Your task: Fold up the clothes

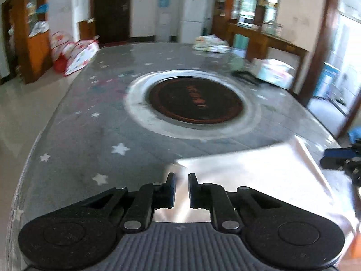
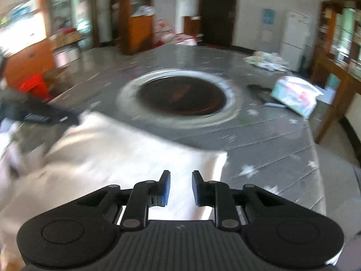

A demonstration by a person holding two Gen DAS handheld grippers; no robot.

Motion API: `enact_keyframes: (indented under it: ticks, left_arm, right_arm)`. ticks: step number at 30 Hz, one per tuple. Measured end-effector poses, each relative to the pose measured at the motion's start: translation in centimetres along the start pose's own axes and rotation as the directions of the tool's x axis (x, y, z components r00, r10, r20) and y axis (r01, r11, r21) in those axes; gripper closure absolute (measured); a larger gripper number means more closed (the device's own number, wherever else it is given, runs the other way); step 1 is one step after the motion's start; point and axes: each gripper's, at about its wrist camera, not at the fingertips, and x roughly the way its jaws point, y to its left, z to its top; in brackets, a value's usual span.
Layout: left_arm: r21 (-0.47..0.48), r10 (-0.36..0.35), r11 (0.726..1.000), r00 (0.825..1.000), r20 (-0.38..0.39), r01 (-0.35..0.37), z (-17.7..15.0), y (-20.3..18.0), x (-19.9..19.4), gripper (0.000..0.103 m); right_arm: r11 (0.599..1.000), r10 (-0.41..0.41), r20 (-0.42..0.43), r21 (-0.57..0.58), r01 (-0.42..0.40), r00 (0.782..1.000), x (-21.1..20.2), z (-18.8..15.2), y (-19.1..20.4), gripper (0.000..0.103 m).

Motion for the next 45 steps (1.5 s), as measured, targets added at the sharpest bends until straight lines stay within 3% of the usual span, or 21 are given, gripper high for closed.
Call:
enact_keyframes:
  ticks: [5,10,13,16,20,24,27,30,31,32,40,45]
  left_arm:
    - [0.054,-0.155,0.986,0.987,-0.032,0.156,-2.5,-3.1,-2.5,0.09]
    - [0.078,-0.203,0.975,0.977,-0.069,0.208,-4.8,-5.3,-2.5,0.09]
    - [0.066,-0.196,0.977,0.976,-0.092,0.203,-5.7,-5.3,-1.9,0.09]
    - [0.06,-0.195,0.978,0.976,-0.096,0.201,-6.2,-5.1,-1.8,0.09]
    - [0.061,-0.194,0.978,0.977,-0.092,0.2,-6.3,-5.2,-1.8,0.09]
    - [0.056,-0.192,0.979,0.978,-0.086,0.198,-6.5,-5.2,-1.8,0.09]
    - [0.057,-0.191,0.979,0.978,-0.082,0.196,-6.5,-5.2,-1.8,0.09]
    - [0.053,-0.19,0.979,0.979,-0.079,0.194,-6.5,-5.2,-1.8,0.09]
    - [0.053,-0.191,0.979,0.979,-0.078,0.195,-6.6,-5.2,-1.8,0.09]
    - [0.052,-0.192,0.979,0.978,-0.078,0.196,-6.6,-5.2,-1.8,0.09]
    - [0.044,-0.196,0.979,0.978,-0.068,0.199,-6.6,-5.0,-1.7,0.09]
    - [0.051,-0.185,0.981,0.981,-0.06,0.189,-6.8,-5.1,-1.8,0.09]
  right_arm:
    - [0.987,0.115,-0.009,-0.114,-0.116,0.993,-4.4,-3.1,4.1,0.083]
    - [0.97,0.179,-0.092,-0.152,-0.191,0.98,-6.3,-6.7,7.5,0.083]
    - [0.963,0.169,-0.179,-0.179,-0.201,0.969,-6.8,-9.0,8.7,0.083]
    - [0.959,0.145,-0.214,-0.208,-0.19,0.966,-7.7,-9.9,9.1,0.083]
    - [0.963,0.155,-0.136,-0.199,-0.18,0.979,-9.0,-8.1,9.4,0.083]
    - [0.949,0.208,-0.097,-0.22,-0.225,0.973,-8.4,-6.9,11.0,0.068]
    - [0.943,0.212,-0.105,-0.24,-0.232,0.972,-8.4,-7.4,11.6,0.068]
    - [0.936,0.216,-0.114,-0.259,-0.239,0.97,-8.3,-7.9,12.2,0.074]
    - [0.934,0.217,-0.117,-0.265,-0.241,0.969,-8.3,-8.0,12.4,0.089]
    - [0.931,0.218,-0.12,-0.272,-0.243,0.969,-8.3,-8.2,12.6,0.096]
    - [0.902,0.246,-0.171,-0.319,-0.289,0.954,-9.9,-10.4,14.3,0.098]
    - [0.913,0.277,-0.182,-0.256,-0.318,0.943,-10.0,-11.5,14.2,0.095]
